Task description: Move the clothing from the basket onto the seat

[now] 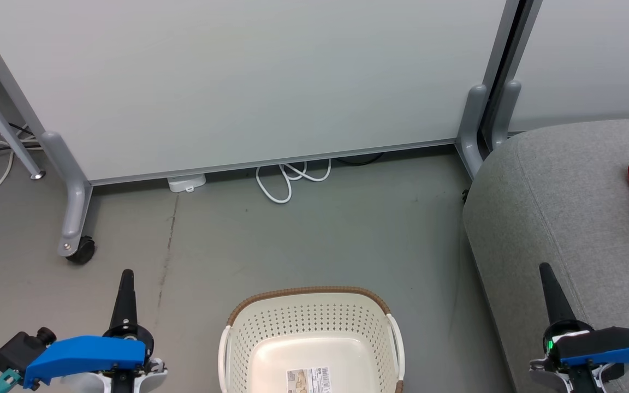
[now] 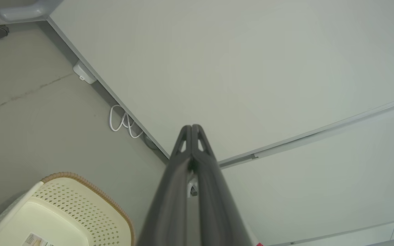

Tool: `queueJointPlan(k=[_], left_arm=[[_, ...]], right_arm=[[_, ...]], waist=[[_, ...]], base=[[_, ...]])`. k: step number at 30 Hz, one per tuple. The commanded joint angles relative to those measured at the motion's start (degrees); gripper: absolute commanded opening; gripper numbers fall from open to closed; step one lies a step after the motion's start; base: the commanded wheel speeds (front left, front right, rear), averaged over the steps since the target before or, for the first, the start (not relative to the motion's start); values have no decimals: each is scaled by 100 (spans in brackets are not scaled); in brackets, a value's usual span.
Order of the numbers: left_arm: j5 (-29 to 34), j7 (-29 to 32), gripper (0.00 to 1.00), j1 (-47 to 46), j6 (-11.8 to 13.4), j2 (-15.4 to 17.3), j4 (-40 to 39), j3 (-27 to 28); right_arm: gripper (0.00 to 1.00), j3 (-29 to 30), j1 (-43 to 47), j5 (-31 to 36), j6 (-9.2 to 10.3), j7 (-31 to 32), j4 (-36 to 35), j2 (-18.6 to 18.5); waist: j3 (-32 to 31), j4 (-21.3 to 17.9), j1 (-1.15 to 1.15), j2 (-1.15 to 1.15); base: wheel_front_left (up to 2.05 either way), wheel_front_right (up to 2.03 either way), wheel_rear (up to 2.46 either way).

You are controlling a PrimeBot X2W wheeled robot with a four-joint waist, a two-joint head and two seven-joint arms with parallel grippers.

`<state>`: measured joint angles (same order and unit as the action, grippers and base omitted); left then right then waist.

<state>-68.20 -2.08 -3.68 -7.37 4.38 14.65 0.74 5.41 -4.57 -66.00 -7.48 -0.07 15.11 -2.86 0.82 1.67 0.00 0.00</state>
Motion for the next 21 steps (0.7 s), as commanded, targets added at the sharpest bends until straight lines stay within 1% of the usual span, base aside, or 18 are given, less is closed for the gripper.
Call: queueJointPlan(k=[1, 21], left_arm=[[-116, 32, 0, -144, -12, 36, -67, 22], [-1146, 311, 0, -194, -16, 24, -75, 175]], right_arm=[[0, 16, -147, -125, -2, 28, -70, -9], [0, 59, -169, -1172, -3, 303, -93, -7]], waist=[[-1, -3, 0, 0], [-24, -62, 0, 0]], base=[[0, 0, 0], [0, 0, 0]])
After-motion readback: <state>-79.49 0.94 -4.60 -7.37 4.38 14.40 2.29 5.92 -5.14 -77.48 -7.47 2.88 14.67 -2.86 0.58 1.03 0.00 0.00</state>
